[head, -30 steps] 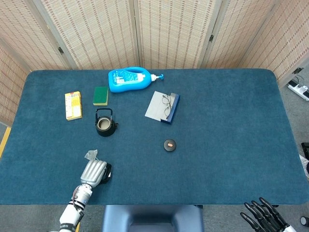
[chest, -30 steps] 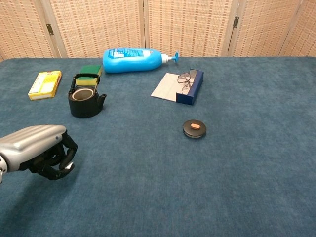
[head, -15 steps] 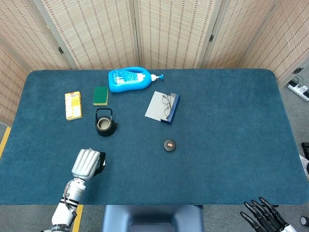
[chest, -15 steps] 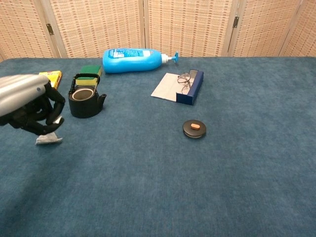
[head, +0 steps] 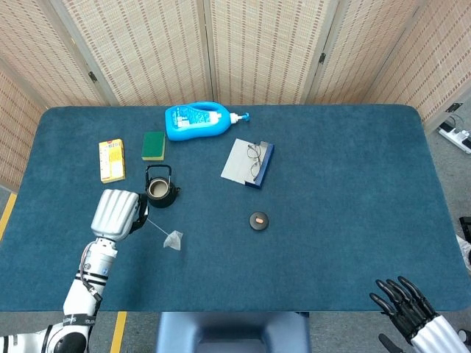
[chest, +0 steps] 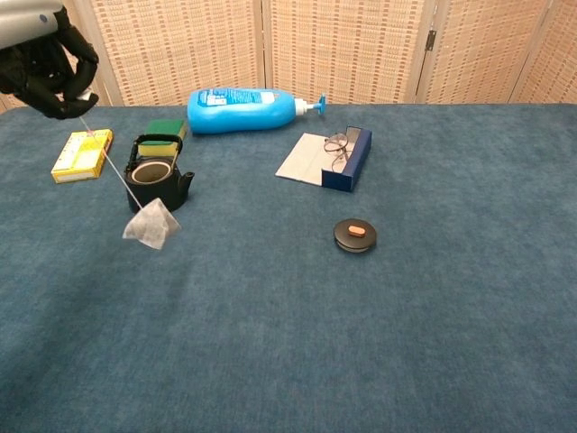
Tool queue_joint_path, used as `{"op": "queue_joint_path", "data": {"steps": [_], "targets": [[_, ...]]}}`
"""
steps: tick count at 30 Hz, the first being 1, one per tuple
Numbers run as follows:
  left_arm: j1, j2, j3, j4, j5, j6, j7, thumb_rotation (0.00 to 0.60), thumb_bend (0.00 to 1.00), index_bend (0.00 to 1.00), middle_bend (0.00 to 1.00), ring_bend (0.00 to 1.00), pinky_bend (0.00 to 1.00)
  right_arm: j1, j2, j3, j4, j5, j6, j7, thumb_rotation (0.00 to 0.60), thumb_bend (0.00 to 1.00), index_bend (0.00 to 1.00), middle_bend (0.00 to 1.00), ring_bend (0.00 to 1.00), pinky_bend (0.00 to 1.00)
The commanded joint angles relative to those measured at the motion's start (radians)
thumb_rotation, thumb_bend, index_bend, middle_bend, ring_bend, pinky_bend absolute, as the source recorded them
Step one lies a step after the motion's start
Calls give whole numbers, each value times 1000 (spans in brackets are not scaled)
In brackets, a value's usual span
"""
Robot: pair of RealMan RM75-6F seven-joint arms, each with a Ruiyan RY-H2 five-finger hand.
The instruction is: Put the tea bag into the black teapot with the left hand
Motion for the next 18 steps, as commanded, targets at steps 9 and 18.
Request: {"op": "queue_joint_path", "data": {"steps": [9, 18], "targets": [[-168, 68, -87, 60, -172, -123, 50, 600, 522, 711, 1000, 1000, 1000, 34, 23, 23, -80, 115, -103, 21, 600, 320, 0, 0, 0, 0], [-290, 86, -107, 185, -296, -252, 1, 600, 522, 705, 1000, 1000, 1000, 59, 40, 57, -119, 238, -169, 62, 600, 320, 0, 0, 0, 0]]}}
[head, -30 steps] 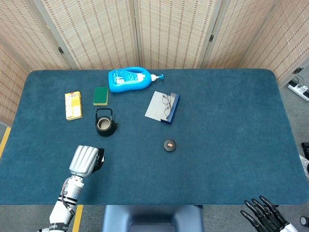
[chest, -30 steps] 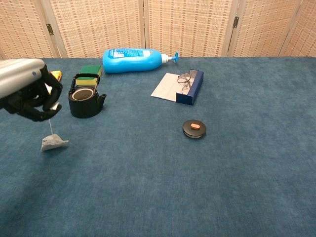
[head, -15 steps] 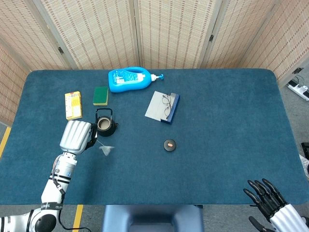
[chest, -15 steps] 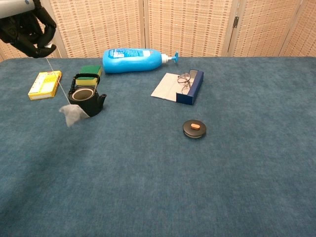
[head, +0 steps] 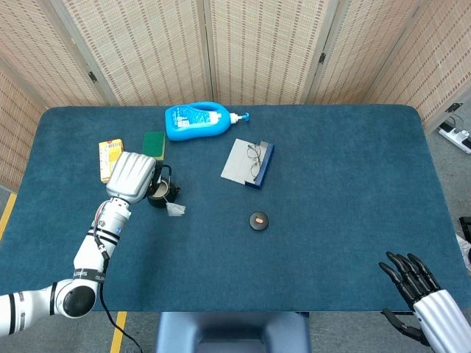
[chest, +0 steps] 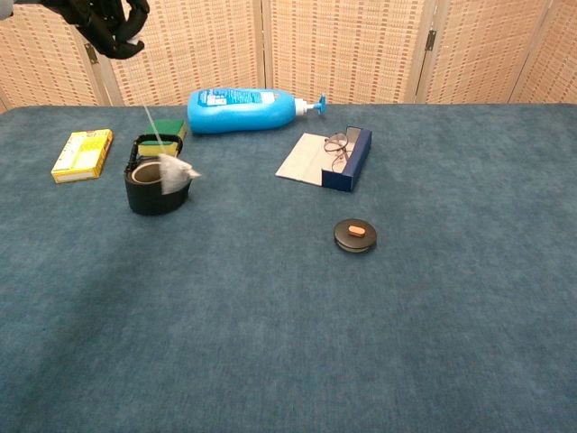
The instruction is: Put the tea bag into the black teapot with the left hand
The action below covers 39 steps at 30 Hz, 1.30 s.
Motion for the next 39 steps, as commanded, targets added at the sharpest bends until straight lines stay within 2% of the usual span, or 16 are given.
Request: {"op": "queue_joint_path", "data": {"steps": [1, 14, 21, 28, 39], "targets": [[-37, 7, 4, 61, -34, -55, -38, 600, 522, 705, 1000, 1000, 1000, 13, 8, 15, -15, 46, -33, 18, 600, 320, 0, 0, 0, 0], [-105, -44, 64, 334, 6, -223, -243, 600, 523, 703, 1000, 1000, 1000, 39, 11, 51, -61, 166, -133, -13, 600, 320, 0, 0, 0, 0], [-121, -79, 95, 425, 60, -277, -339, 600, 524, 702, 1000, 1000, 1000, 46, 8, 64, -78, 204, -162, -33, 600, 320, 0, 0, 0, 0], [-137, -87, 113, 456, 87, -286, -381, 600, 523, 702, 1000, 1000, 1000, 60, 9, 74, -86, 236, -199, -37, 600, 320, 0, 0, 0, 0], [-171, -66, 115, 461, 71, -272, -388, 600, 524, 698, 1000, 1000, 1000, 64, 17, 84, -87, 265, -215, -24, 600, 321, 0, 0, 0, 0]]}}
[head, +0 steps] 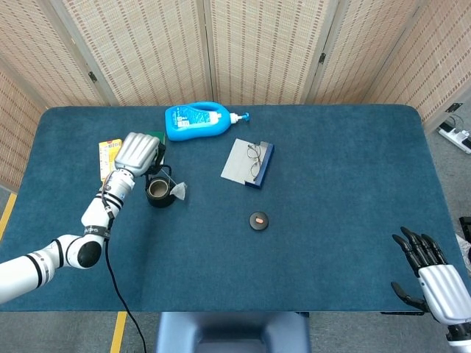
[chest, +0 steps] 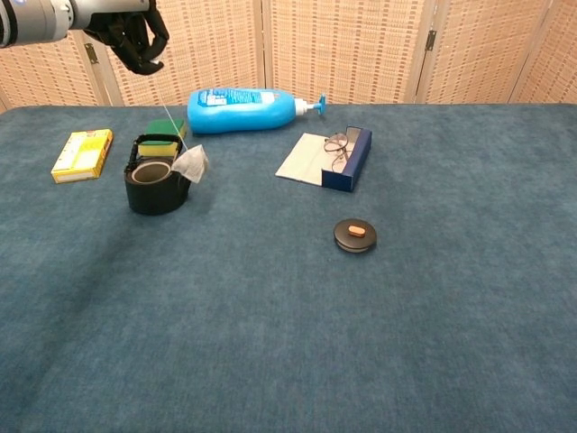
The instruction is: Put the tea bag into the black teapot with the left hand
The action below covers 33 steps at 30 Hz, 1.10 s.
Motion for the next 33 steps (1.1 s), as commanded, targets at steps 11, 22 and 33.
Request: {"op": "queue_joint_path", "data": {"steps": [11, 22, 33], "targets": [[5, 33, 23, 13, -9, 7, -31, 600, 523, 699, 1000, 1000, 1000, 10, -4, 6, -8, 20, -30, -17, 600, 320, 0, 0, 0, 0], [8, 44, 37, 37, 20, -9, -78, 600, 526, 701, 1000, 1000, 1000, 7, -16, 12, -19, 34, -35, -54, 600, 320, 0, 0, 0, 0], [41, 103, 45, -3, 57, 7, -128, 600, 527, 702, 1000, 1000, 1000, 19, -25, 15, -28, 46, -65, -83, 600, 321, 0, 0, 0, 0]]}}
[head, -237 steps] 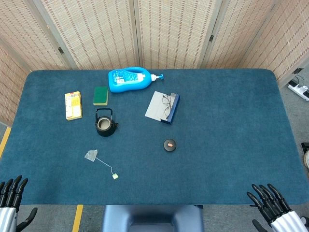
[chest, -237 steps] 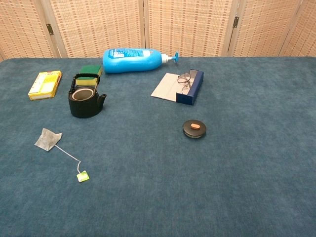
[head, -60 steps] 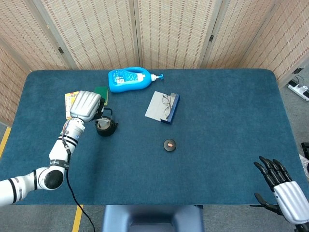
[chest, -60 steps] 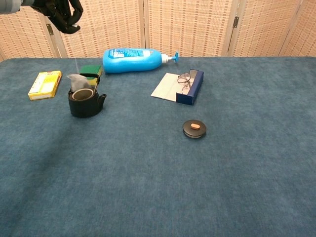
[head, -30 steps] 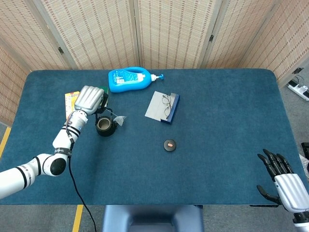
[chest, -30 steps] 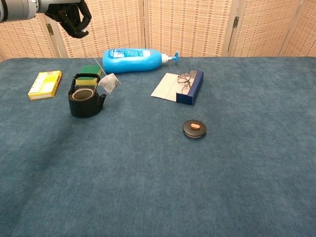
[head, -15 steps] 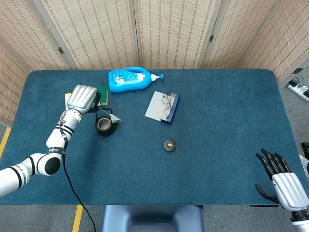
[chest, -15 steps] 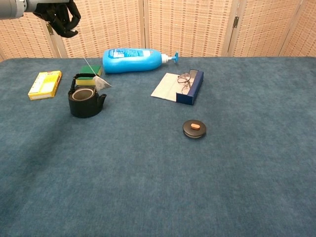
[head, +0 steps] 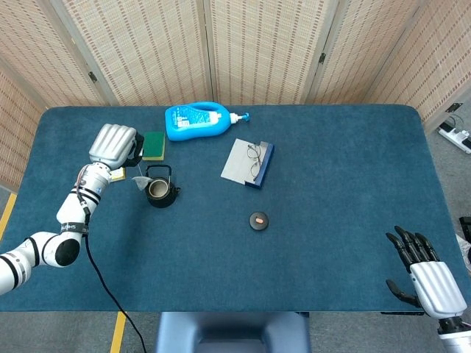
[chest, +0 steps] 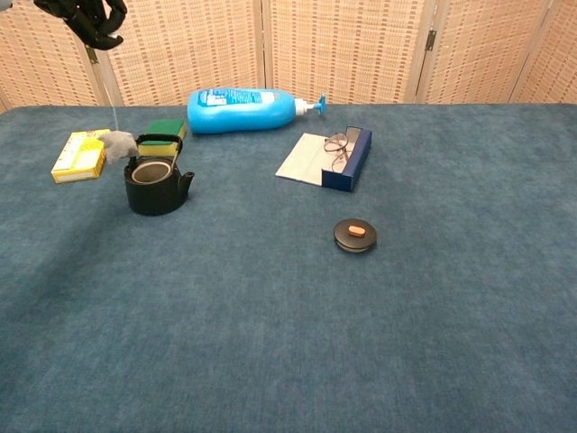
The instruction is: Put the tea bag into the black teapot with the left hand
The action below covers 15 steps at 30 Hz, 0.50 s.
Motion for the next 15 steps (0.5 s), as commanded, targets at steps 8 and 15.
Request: {"op": "queue_joint_path", "data": {"steps": [8, 15], "targets": [[6, -9, 13, 25, 35, -4, -28, 600, 528, 700, 1000, 1000, 1000, 1, -5, 2, -3, 3, -2, -13, 600, 321, 0, 0, 0, 0], [15, 6, 12, 8, 39, -9, -54, 600, 528, 700, 1000, 1000, 1000, 12, 19, -15, 3, -26, -16, 57, 600, 320, 0, 0, 0, 0]]}}
